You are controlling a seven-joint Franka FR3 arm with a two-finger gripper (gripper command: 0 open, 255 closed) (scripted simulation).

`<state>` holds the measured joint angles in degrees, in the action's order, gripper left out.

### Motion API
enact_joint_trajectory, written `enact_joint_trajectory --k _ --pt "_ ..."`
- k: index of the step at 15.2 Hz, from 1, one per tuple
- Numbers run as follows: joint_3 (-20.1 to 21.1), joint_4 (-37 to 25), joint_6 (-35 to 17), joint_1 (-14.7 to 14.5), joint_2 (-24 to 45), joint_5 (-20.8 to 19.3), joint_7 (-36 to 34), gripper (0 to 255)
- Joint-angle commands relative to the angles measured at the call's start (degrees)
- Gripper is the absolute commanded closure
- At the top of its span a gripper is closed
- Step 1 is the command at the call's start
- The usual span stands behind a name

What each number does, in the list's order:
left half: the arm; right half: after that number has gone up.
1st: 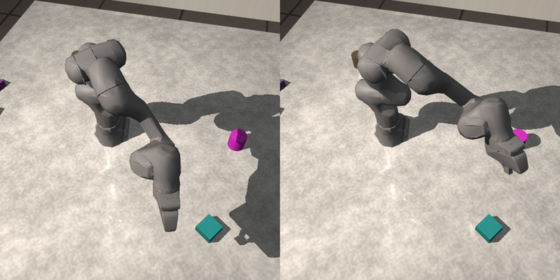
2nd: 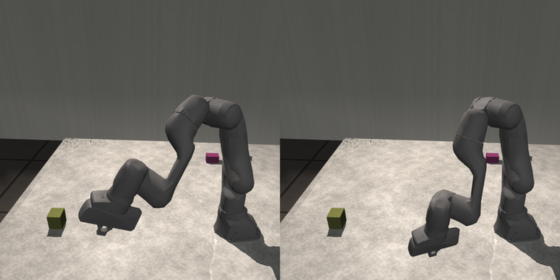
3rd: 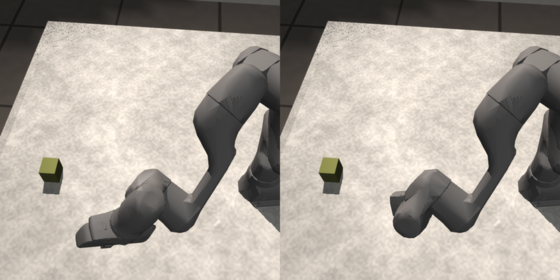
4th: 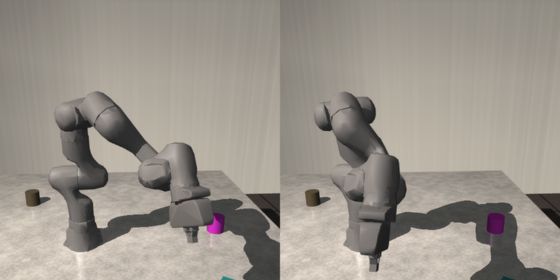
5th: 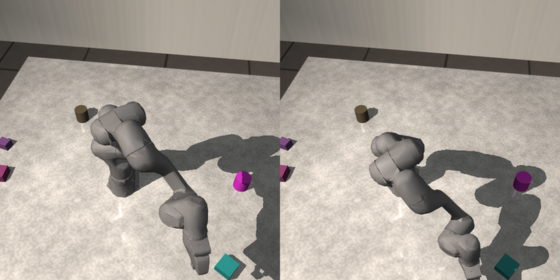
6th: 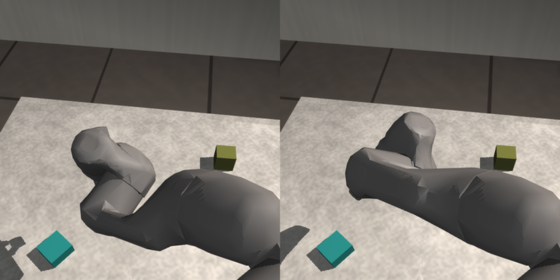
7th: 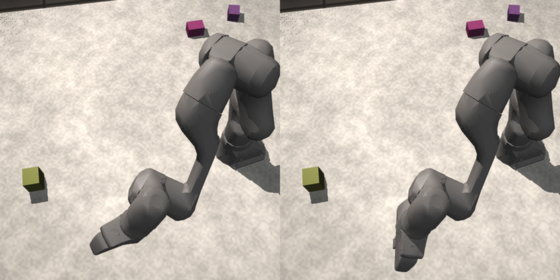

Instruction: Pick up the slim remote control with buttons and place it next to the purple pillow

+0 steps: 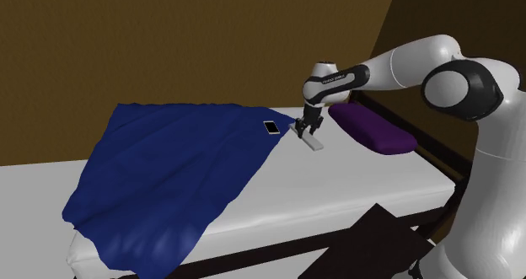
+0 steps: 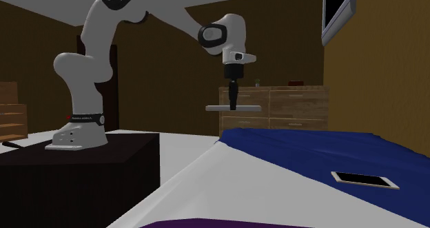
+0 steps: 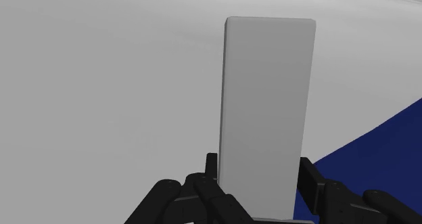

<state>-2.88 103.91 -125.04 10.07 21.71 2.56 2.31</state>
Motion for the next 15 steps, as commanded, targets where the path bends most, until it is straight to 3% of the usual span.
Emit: enact_joint_trajectory --k 1,15 --pt "-0.57 0.09 0.31 1.38 -0.36 0.21 2.02 255" --pt "-5.44 -2.35 1.60 13.56 1.31 2.31 19.79 255"
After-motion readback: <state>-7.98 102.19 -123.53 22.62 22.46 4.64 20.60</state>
